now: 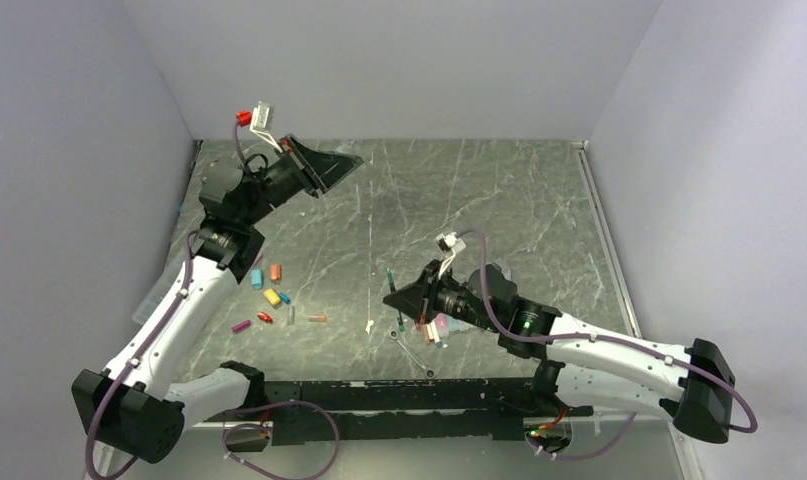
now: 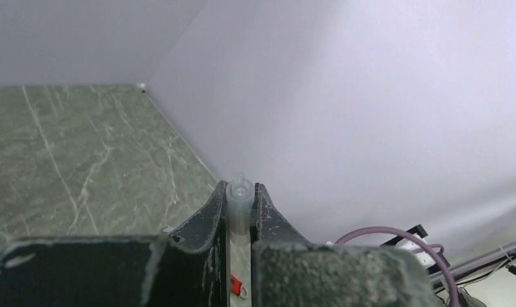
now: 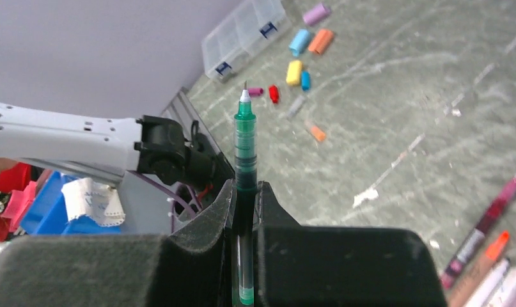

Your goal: Open the pen caps

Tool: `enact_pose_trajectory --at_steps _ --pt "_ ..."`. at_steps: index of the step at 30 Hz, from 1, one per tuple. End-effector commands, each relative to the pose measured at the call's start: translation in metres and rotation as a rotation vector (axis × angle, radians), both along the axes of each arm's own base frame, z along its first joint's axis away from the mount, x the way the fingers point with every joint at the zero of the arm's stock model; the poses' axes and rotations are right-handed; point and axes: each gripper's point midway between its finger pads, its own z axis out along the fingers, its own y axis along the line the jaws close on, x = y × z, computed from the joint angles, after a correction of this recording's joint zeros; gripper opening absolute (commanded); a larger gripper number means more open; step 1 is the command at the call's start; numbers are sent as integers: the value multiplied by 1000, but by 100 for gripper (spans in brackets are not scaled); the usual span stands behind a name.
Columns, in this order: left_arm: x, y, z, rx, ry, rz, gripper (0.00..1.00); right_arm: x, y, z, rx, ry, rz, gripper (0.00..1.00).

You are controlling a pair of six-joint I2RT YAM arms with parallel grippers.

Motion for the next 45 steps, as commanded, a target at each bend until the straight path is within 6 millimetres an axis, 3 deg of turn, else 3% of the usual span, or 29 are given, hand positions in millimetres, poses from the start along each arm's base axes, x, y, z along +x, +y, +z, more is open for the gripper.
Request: enact_pose_trajectory --at_steps 1,4,8,11,15,20,26,33,38,45 --pt "13 8 15 -13 -12 90 0 12 -22 -4 -25 15 -156 0" --pt "15 9 -31 90 103 102 0 37 -53 -24 -203 25 -348 0" --pt "-10 15 -115 209 294 67 0 60 -111 -67 -555 79 -593 0" --pt "-34 28 -169 261 405 81 0 71 -145 -101 -705 189 -653 0" --pt "-58 40 -203 289 479 102 0 81 -165 -126 -723 272 -651 0" --pt "-75 44 -221 295 512 85 0 90 -162 -150 -807 306 -585 0" --pt "-86 44 -225 285 517 61 0 88 -163 -180 -890 356 -562 0" --pt "-90 46 -226 289 510 64 0 94 -182 -177 -952 347 -632 0" --pt "-90 46 -229 300 511 63 0 99 -199 -186 -998 362 -649 0" --pt "-87 43 -228 299 509 46 0 116 -215 -184 -1030 382 -671 0"
